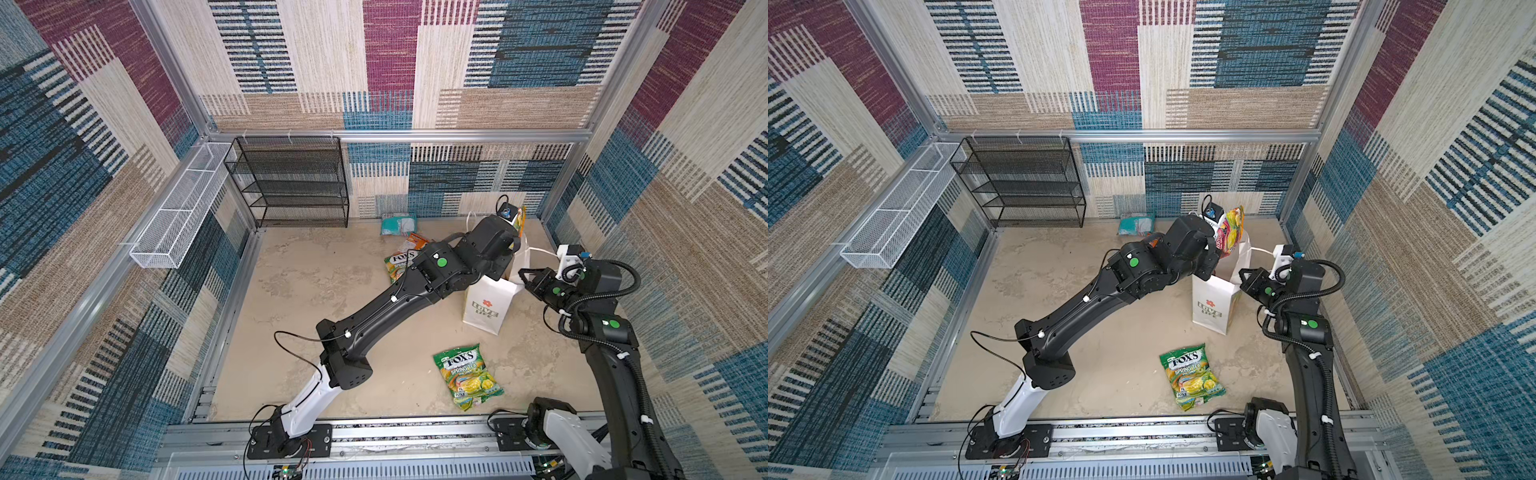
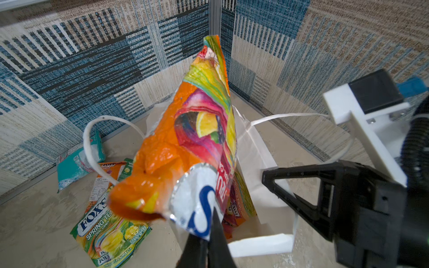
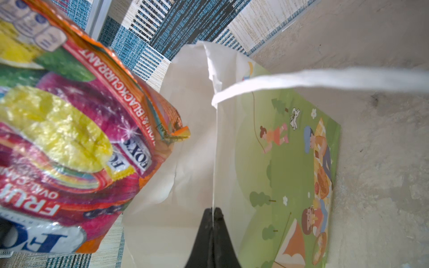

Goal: Place the snacks into the paper bag
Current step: Place the snack in the paper bag.

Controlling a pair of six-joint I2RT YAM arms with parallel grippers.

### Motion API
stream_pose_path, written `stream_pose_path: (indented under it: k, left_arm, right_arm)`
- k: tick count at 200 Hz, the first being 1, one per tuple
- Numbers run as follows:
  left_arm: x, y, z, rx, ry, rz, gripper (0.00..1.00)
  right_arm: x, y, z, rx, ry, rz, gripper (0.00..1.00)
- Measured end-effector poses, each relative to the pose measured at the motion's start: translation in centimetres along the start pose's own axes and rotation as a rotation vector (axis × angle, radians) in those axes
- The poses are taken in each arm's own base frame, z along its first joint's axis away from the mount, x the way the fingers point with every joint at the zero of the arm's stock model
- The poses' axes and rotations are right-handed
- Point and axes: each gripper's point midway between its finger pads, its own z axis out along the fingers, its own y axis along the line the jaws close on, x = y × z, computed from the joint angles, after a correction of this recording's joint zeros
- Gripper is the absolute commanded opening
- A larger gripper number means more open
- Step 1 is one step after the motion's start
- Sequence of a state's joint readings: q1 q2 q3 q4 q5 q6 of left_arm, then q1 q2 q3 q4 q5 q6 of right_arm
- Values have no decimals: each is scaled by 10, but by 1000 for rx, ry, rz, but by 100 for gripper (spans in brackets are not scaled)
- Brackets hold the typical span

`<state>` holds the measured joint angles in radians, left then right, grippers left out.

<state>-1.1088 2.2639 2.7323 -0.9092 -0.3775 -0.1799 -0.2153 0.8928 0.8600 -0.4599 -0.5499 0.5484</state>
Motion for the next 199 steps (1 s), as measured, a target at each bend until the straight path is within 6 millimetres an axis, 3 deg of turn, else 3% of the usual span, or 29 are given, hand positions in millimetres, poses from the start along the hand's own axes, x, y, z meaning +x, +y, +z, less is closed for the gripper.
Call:
stream_pose_path:
  k: [20,50,117,143,176,199]
  left_arm:
    - [-1,1,2,-10,-5,5,0]
    - [-5,0,3,-10,-27,-1,13]
    - [-16,-1,0,1,-67,-20,27]
    - [-25,-1,-11,19,-86,-33,42]
    - [-38,-4,-41,97,-105,-69,74]
    - [-32,-5,-59,148,-77,-85,89]
  right_arm:
    - [1,0,0,0,0,-1,0]
    - [0,0,0,-1,-1,-1,0]
    - [1,0,0,0,0,-1,0]
    - [-1,1,-1,2,-4,-2,0]
    - [-1,-1,0,8,-6,-1,0]
    - [-2,-1,0,8,-6,-1,0]
